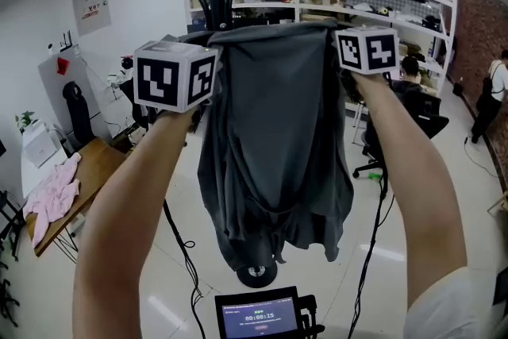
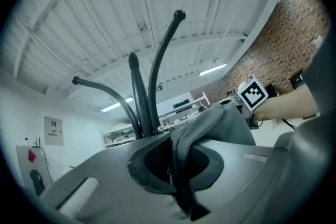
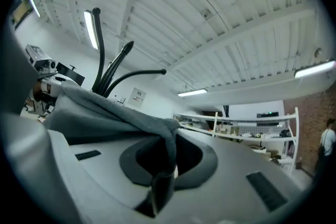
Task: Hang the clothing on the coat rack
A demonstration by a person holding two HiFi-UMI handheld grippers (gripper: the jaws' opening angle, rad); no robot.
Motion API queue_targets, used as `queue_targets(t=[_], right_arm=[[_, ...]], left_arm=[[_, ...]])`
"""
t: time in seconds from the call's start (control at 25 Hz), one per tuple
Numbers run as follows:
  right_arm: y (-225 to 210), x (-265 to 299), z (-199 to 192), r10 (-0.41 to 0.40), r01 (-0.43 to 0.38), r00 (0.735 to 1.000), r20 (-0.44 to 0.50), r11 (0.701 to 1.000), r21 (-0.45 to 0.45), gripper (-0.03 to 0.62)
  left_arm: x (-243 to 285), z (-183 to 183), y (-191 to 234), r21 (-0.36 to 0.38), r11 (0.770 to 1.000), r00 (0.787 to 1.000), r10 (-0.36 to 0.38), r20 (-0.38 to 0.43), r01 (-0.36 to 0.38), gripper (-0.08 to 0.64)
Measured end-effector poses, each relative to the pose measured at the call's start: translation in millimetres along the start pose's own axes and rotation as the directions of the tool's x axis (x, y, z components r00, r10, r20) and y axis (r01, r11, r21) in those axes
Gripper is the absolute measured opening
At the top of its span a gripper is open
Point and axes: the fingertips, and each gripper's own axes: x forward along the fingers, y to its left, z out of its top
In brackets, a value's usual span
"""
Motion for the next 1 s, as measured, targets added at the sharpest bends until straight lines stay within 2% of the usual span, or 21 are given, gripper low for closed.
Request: queue_targets(t=[0.12, 0.24, 0.4, 0.48, 0.56, 0.64, 0.8, 1.0], right_arm=[[7, 2, -35, 0.057, -0.056, 0.996, -0.064, 0.998, 0.029, 0.011], [23, -1, -63, 0.131, -0.127, 0.986, -0.099, 0.991, 0.043, 0.011], [49, -16, -83, 0.214, -0.208, 0.973, -0.089, 0.976, 0.067, 0.011], [58, -29, -89, 0.241, -0.235, 0.969, -0.058, 0.967, 0.098, 0.011], [62, -41, -92, 0.248, -0.244, 0.969, -0.020, 0.962, 0.126, 0.011], [64, -51, -91, 0.238, -0.237, 0.971, 0.008, 0.963, 0.128, 0.011], [71, -64, -89, 0.221, -0.222, 0.975, 0.018, 0.969, 0.113, 0.019], [71, -71, -95, 0.216, -0.216, 0.976, 0.018, 0.964, 0.157, 0.043]], left_arm=[[6, -30, -12, 0.005, 0.999, 0.994, -0.040, -0.097, 0.041, 0.003], [13, -68, -24, -0.060, 0.994, 0.978, -0.104, -0.179, 0.094, 0.003], [14, -103, -47, -0.096, 0.983, 0.960, -0.176, -0.220, 0.159, 0.005], [13, -114, -59, -0.097, 0.978, 0.957, -0.200, -0.209, 0.183, 0.005], [12, -116, -63, -0.121, 0.974, 0.964, -0.208, -0.164, 0.189, 0.008], [9, -113, -63, -0.150, 0.969, 0.970, -0.216, -0.109, 0.199, 0.008], [0, -110, -60, -0.139, 0.967, 0.973, -0.223, -0.056, 0.213, 0.026], [-8, -115, -56, -0.241, 0.944, 0.973, -0.233, -0.009, 0.224, 0.093]])
